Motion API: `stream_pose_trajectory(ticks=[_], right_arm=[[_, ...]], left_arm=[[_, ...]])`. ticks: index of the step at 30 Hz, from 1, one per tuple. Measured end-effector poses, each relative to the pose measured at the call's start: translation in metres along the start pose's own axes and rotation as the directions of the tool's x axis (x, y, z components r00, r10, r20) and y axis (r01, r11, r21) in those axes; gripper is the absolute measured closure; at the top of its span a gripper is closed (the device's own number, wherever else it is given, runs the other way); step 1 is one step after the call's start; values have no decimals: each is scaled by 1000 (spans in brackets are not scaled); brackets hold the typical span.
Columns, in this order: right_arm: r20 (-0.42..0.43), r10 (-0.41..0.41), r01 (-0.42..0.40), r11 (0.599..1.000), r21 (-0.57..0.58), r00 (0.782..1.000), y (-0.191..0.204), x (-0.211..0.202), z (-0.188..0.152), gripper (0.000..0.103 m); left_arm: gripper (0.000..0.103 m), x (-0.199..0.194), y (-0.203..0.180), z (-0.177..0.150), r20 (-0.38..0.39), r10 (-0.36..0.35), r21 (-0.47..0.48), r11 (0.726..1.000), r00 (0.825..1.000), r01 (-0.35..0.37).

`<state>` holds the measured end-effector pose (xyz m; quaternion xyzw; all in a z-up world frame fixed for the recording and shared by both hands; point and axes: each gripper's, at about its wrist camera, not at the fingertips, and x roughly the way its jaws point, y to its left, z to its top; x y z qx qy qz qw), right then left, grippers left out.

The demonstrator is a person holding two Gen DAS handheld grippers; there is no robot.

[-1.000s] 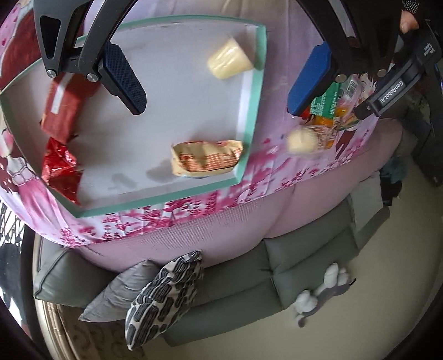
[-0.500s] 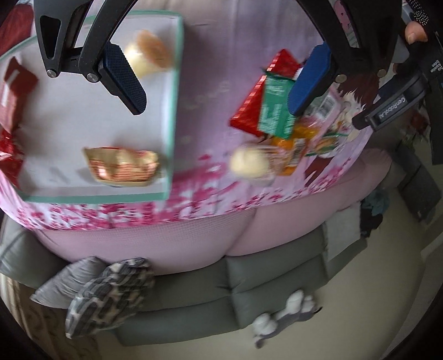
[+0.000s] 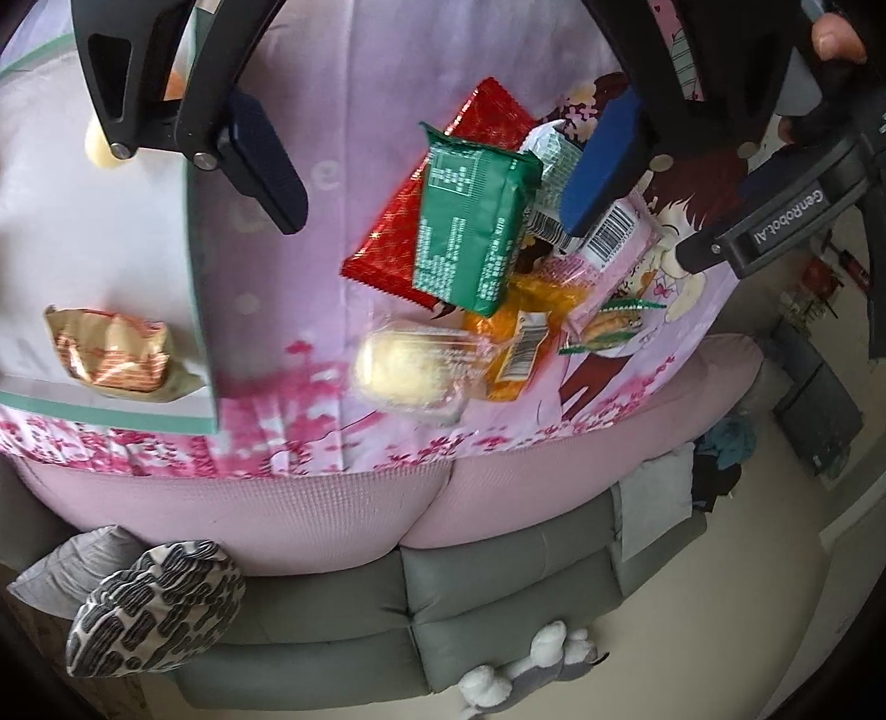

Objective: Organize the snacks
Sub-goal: 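Move both grippers back toward the snack pile, then grasp the dark green pack with the right gripper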

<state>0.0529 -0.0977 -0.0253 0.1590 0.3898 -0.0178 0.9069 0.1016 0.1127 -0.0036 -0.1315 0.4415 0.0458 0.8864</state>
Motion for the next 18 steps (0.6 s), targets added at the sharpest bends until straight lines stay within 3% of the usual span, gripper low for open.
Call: stream_pose_trajectory(ticks=[8, 14, 18], right_arm=[[-41, 17, -16, 1000, 19, 999, 1, 19, -4, 29], [-66, 29, -26, 999, 37, 997, -1, 26, -6, 36], [-73, 2, -1, 1000, 18, 997, 0, 26, -7, 58]], left_arm=[[6, 14, -11, -7, -42, -10, 29, 1000, 999, 11], [6, 18, -9, -8, -60, -7, 21, 1000, 998, 9], [6, 18, -12, -9, -62, -13, 29, 999, 998, 15]])
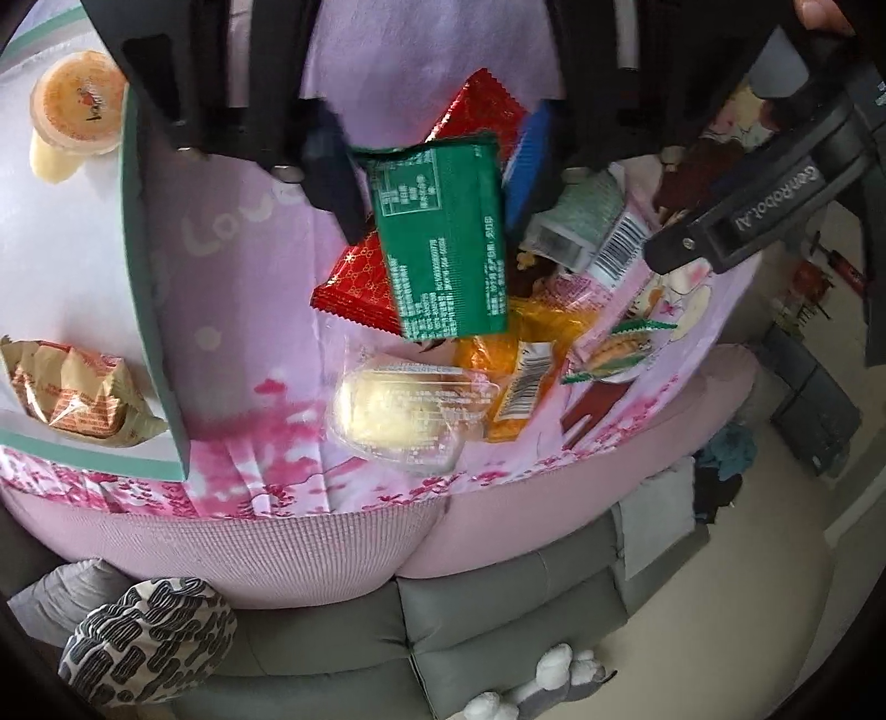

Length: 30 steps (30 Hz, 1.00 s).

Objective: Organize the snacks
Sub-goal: 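Grasp the dark green pack with the right gripper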

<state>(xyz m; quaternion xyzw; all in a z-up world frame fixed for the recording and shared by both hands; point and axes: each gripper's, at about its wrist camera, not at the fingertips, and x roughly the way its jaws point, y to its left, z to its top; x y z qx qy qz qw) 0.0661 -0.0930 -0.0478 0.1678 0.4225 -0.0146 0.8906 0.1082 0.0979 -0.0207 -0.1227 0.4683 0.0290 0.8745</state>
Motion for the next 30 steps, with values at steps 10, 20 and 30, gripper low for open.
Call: stream_pose_trajectory(ticks=[10, 20, 30], right_arm=[[-45, -41, 42, 999, 28, 998, -17, -2, -3, 60], [-76, -84, 80, 996, -50, 994, -13, -12, -11, 61], [-84, -86, 80, 995, -66, 993, -12, -14, -14, 61]], left_arm=[[6, -1, -13, -4, -20, -31, 33, 999, 999, 31], [6, 6, -41, -14, -85, -87, 74, 993, 993, 93], [6, 19, -55, -12, -112, -53, 58, 997, 992, 60]])
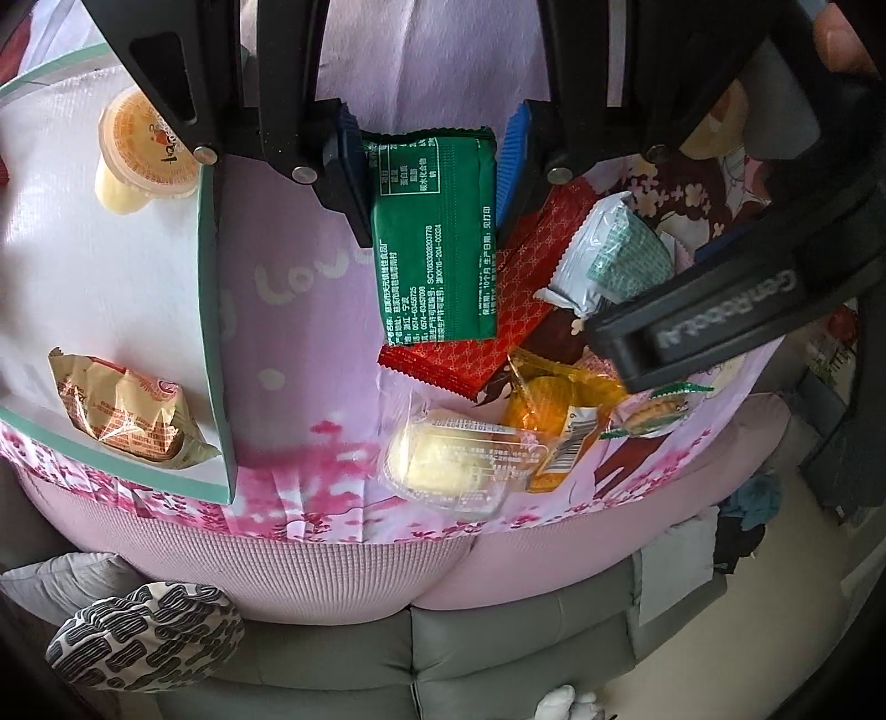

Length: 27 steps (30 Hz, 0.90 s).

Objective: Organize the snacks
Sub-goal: 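Grasp the dark green pack with the right gripper, then grasp the green-and-white striped pack with the left gripper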

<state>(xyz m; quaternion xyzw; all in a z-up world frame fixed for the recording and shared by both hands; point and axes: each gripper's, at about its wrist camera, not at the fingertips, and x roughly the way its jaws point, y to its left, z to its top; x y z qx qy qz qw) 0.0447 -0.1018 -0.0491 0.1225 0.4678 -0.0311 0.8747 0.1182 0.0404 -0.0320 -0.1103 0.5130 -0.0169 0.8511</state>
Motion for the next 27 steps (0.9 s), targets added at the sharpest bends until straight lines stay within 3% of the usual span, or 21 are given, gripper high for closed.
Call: stream_pose_trajectory(ticks=[11, 19, 27], right_arm=[[-2, 9, -9, 1000, 4, 1000, -1, 0, 0, 61], [-5, 11, -11, 1000, 1, 1000, 0, 1, 0, 61], [-11, 15, -15, 1000, -14, 1000, -1, 1, 0, 61]], left_arm=[[6, 7, 21, -7, -96, 0, -24, 1000, 995, -2], [6, 3, 20, -21, -113, 42, 60, 998, 993, -35], [7, -3, 30, -24, -130, 6, 28, 1000, 992, -2]])
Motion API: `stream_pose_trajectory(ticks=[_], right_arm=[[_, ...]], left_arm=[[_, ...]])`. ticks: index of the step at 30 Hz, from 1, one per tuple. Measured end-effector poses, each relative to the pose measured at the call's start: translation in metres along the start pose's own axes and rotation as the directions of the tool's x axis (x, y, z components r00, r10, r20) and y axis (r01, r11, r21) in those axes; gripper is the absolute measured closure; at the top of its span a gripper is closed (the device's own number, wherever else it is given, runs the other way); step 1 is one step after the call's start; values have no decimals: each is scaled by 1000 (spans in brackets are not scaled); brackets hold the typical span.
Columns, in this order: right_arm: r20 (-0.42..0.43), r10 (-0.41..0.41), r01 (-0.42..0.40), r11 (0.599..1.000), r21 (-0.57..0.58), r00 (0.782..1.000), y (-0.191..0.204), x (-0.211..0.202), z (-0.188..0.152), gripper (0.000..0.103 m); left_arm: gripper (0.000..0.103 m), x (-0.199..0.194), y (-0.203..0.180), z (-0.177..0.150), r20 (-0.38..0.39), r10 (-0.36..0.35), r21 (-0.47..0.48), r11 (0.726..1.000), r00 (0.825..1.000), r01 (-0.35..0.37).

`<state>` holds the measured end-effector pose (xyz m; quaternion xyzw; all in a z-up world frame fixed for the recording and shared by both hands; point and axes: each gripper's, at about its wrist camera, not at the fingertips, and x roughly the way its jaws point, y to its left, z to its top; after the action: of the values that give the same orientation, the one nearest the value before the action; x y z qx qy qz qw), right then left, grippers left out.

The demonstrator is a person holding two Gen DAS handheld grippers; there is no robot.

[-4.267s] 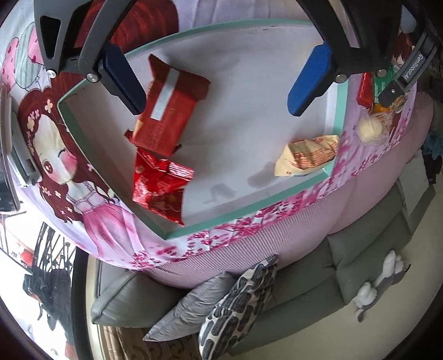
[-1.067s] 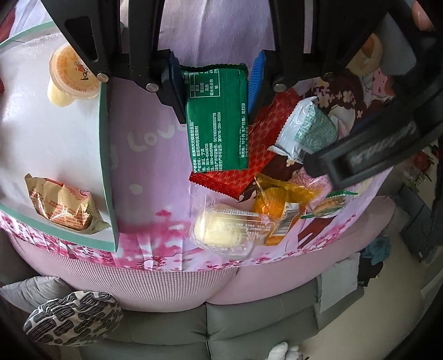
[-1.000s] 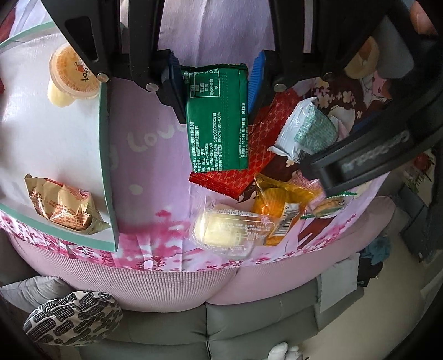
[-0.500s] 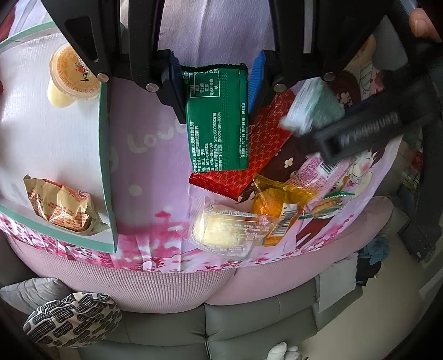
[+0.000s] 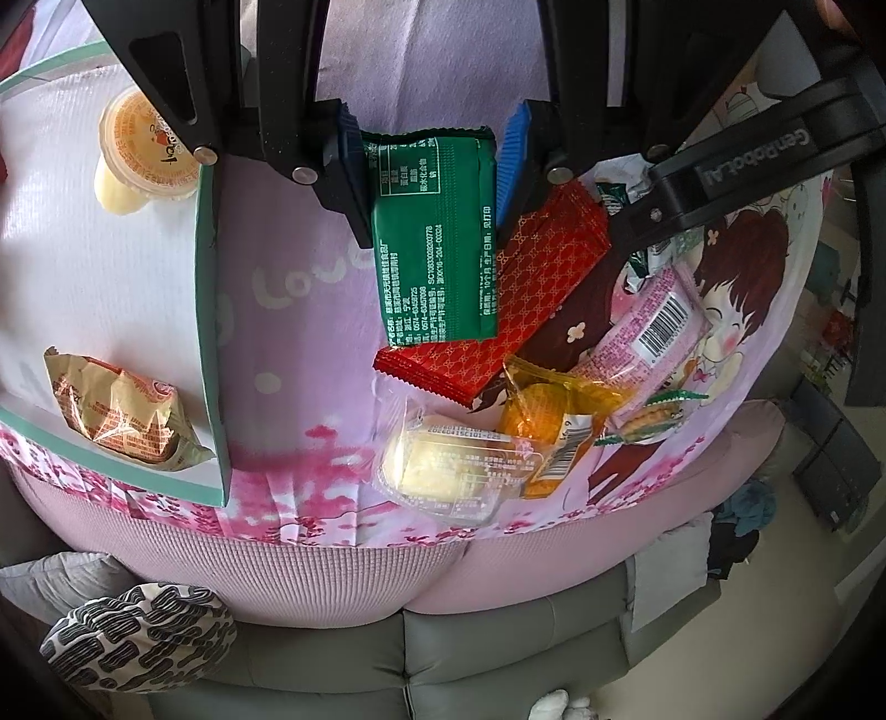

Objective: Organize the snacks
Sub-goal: 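Grasp the green-and-white striped pack with the left gripper, then carry both green packs over the tray and open both grippers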

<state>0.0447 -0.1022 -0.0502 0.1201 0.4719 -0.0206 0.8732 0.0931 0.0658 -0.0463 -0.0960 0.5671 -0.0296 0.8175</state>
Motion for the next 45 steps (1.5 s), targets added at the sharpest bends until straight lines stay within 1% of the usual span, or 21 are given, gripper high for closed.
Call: stream_pose_trajectory(ticks=[1, 2, 3, 4, 5, 9, 10, 11, 21, 28, 35, 40, 43, 45], right_arm=[[0, 1, -1, 1000, 0, 1000, 0, 0, 0, 61], [-1, 1, -1, 1000, -1, 1000, 0, 0, 0, 61], [-1, 1, -1, 1000, -1, 1000, 0, 0, 0, 61], [-1, 2, -2, 1000, 0, 1000, 0, 0, 0, 61], [-1, 3, -3, 1000, 1, 1000, 0, 0, 0, 61], [-3, 1, -1, 1000, -1, 1000, 0, 1, 0, 61], [-3, 0, 0, 1000, -2, 1000, 0, 1, 0, 61], [-4, 0, 0, 1000, -3, 1000, 0, 1, 0, 61], [-11, -14, 14, 1000, -24, 1000, 4, 5, -1, 61], [-5, -14, 14, 999, -31, 1000, 4, 1, -1, 61], [52, -17, 18, 1000, -10, 999, -1, -14, 4, 61], [103, -1, 0, 1000, 6, 995, -5, -29, 6, 61], [137, 22, -25, 999, 21, 990, -8, -39, 8, 61], [152, 24, -27, 999, 22, 988, -8, -45, 9, 61]], left_arm=[[8, -1, 1, 0, 1, -2, -1, 1000, 1000, 2], [12, -1, 1, 0, 1, -4, -3, 1000, 1000, 4], [20, -1, 0, 0, 1, -7, -2, 1000, 1000, 7], [25, -4, 0, -2, 4, -5, 1, 1000, 1000, 5], [33, -5, -1, -3, 9, -2, 7, 1000, 1000, 2], [40, -9, 0, -6, 13, -10, 17, 1000, 1000, 10], [44, -11, 0, -7, 16, -16, 16, 1000, 1000, 16], [46, -11, 0, -7, 16, -18, 14, 1000, 1000, 17], [47, -6, -3, -4, 25, -4, 19, 1000, 1000, 4], [48, -9, -2, -4, 23, -15, 16, 1000, 1000, 15], [48, -24, -7, -7, 46, -49, 23, 999, 998, 48], [49, -38, -12, -8, 74, -72, 37, 997, 995, 69], [49, -48, -16, -9, 103, -87, 49, 995, 991, 82], [49, -53, -19, -10, 120, -98, 57, 994, 988, 91]])
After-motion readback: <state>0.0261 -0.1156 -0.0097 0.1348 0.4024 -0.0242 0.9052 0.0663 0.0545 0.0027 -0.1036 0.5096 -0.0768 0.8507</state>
